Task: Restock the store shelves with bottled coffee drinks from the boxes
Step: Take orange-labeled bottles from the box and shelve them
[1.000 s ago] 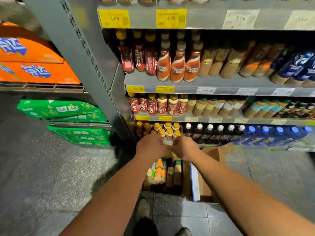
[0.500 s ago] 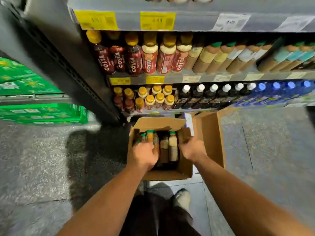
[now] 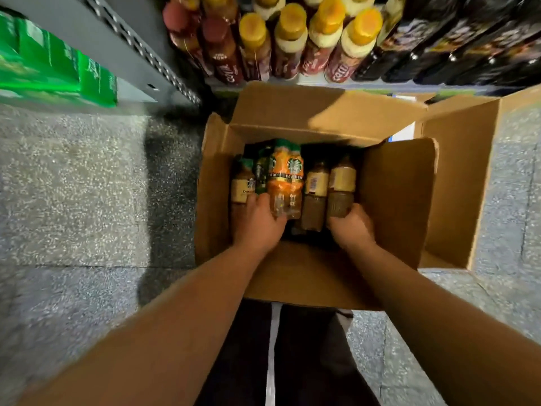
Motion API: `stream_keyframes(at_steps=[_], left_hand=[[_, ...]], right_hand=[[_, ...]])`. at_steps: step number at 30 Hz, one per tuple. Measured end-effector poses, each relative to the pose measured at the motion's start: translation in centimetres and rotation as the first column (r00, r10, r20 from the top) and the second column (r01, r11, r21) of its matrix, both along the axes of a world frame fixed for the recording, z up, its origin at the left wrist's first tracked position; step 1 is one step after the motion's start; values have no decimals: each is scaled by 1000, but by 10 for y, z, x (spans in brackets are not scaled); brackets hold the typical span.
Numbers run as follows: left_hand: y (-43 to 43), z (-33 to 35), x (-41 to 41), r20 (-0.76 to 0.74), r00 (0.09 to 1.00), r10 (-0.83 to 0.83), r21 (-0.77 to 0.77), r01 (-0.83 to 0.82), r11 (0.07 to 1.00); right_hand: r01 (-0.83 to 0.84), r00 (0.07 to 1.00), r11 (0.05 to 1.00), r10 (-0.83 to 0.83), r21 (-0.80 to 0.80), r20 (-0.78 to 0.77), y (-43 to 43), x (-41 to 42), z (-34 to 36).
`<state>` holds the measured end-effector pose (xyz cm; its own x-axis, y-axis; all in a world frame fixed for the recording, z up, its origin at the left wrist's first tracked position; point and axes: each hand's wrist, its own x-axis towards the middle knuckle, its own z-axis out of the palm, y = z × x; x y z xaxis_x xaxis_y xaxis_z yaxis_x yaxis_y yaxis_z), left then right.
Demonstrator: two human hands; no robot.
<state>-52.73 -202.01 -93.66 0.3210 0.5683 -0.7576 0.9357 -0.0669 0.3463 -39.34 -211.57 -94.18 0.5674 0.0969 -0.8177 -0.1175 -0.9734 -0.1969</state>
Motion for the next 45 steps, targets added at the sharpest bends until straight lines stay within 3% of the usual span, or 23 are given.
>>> stream_keyframes(at_steps=[3,7,12,15,18,22,27,30,33,37,45], left_hand=[[-1,-15,11,50,994,101,40,-103,994],[1,-29,33,36,961,275,1,-275,961],[14,-43,40,-176,955,237,-12,-243,970],[19,-30,30,-219,942,256,-101,-283,954],[17,-19,7,-195,904,381,-197,-417,888],[13,-18,-12,-96,773,627,-261,-628,734],[12,-32,-13,-43,722,691,-324,-664,674],[8,-37,-17,-34,711,702,-335,-670,662],[9,-35,-18,-36,693,720,-379,-676,631],[14,-17,-13,-38,708,705,-384,-661,644],[35,60,-3,51,757,652,-455,-564,690]], right_hand=[[-45,979,999,41,18,197,1,-9,-11],[-248,937,969,239,1,255,-7,-26,-12],[-230,973,962,230,149,16,8,-25,-16],[-212,967,969,227,130,-115,30,-18,-22],[-274,946,959,282,72,-157,48,-21,-36],[-236,957,971,224,-43,-186,71,-31,-54],[-221,958,968,193,-118,-213,79,-39,-79],[-240,966,952,215,-191,-143,81,-40,-82],[-137,974,982,109,-130,-196,87,-35,-78],[222,877,974,-222,-50,-425,74,-21,-61],[326,821,943,-246,69,-516,38,-18,38]])
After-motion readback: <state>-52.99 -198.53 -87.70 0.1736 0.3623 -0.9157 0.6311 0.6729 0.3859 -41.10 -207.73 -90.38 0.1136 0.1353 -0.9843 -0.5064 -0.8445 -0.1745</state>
